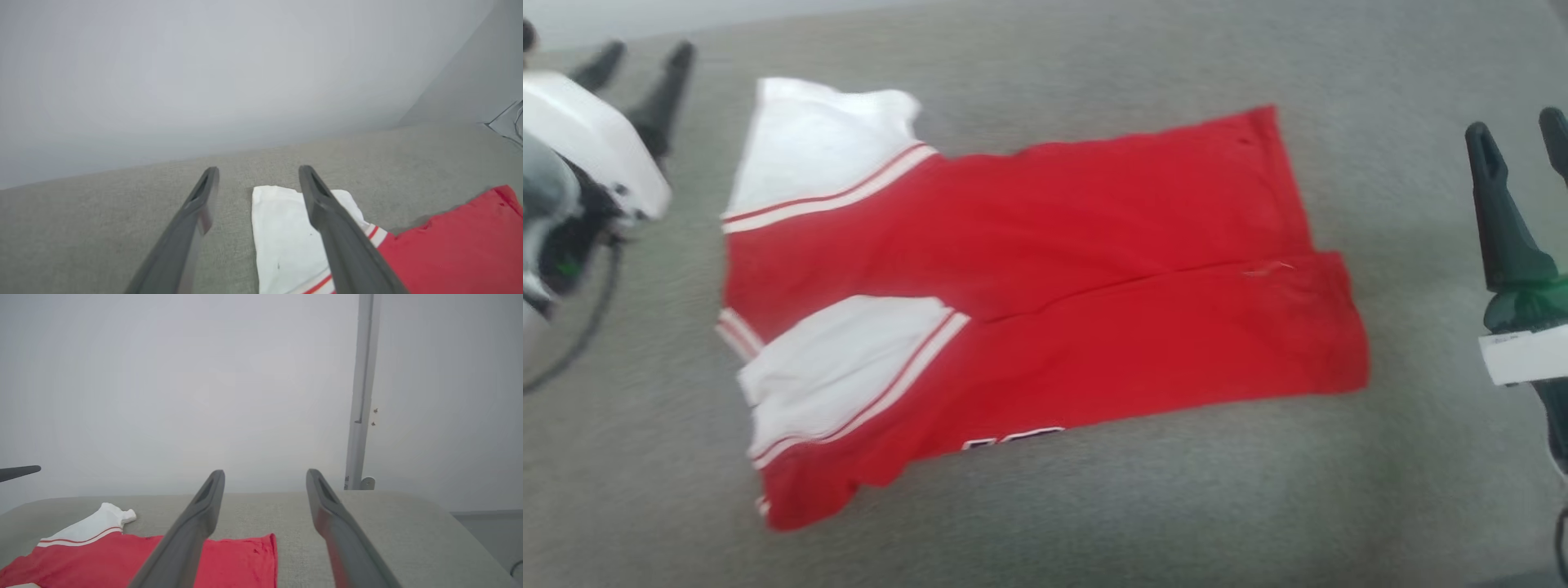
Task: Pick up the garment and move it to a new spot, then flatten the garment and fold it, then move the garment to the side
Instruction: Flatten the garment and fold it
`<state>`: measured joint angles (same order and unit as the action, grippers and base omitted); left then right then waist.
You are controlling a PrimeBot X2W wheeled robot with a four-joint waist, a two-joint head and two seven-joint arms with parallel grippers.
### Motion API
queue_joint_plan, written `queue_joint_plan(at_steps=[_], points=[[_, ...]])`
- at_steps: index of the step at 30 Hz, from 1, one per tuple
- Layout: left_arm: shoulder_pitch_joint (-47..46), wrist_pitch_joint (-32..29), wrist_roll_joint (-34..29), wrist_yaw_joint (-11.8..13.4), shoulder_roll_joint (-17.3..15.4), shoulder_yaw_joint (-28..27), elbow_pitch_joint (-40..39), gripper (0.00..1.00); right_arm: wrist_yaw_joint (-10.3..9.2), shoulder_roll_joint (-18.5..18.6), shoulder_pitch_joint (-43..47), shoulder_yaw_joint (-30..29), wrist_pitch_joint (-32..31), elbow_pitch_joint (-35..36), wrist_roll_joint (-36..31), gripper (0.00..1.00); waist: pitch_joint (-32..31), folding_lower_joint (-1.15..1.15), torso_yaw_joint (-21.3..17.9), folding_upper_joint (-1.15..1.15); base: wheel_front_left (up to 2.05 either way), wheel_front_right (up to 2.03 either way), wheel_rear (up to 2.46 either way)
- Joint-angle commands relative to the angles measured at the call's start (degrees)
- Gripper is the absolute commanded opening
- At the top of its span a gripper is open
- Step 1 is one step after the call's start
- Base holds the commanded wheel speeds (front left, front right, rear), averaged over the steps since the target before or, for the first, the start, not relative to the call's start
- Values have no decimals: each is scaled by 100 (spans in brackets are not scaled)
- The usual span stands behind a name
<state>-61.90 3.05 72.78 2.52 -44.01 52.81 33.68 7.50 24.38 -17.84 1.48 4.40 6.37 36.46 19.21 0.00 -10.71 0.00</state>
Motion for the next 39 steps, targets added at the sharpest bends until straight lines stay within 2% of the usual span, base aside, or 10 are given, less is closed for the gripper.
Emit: queue_joint_plan(at_steps=[1,10,17,22,27,28,29,30,31,39], points=[[-243,-315,-108,-55,19,99,424,100,-3,-91,-62,2,107,-56,8,100,227,0,-417,0,0,0,0],[-1233,-3105,151,-608,39,516,1898,100,-3,-256,-168,275,395,-280,149,100,502,0,-1150,0,0,0,0],[-1570,-4629,415,-736,-111,614,2196,100,-3,-218,-282,539,440,-371,217,100,702,0,-1435,0,0,0,0],[-1787,-5044,203,-774,-305,788,2144,100,-3,-159,-367,645,469,-366,260,100,892,0,-1511,0,0,0,0],[-1741,-5260,304,-809,-213,809,2081,100,-3,-109,-493,762,431,-365,288,100,1062,0,-1466,0,0,0,0],[-1732,-5329,339,-825,-180,807,2055,82,-3,-89,-533,794,418,-363,286,100,1094,0,-1446,0,0,0,0],[-1722,-5408,421,-850,-147,794,2011,36,-3,-73,-576,835,399,-366,292,100,1120,0,-1427,0,0,0,0],[-1714,-5445,470,-856,-112,776,1964,10,-3,-39,-635,880,365,-366,291,100,1145,0,-1408,0,0,0,0],[-1723,-5453,454,-857,-92,766,1938,0,-3,3,-696,923,303,-373,294,100,1168,0,-1390,0,0,0,0],[-1939,-5557,417,-915,31,787,1640,0,-5,615,-1691,1835,-1115,-603,391,100,1435,0,-1153,0,0,0,0]])
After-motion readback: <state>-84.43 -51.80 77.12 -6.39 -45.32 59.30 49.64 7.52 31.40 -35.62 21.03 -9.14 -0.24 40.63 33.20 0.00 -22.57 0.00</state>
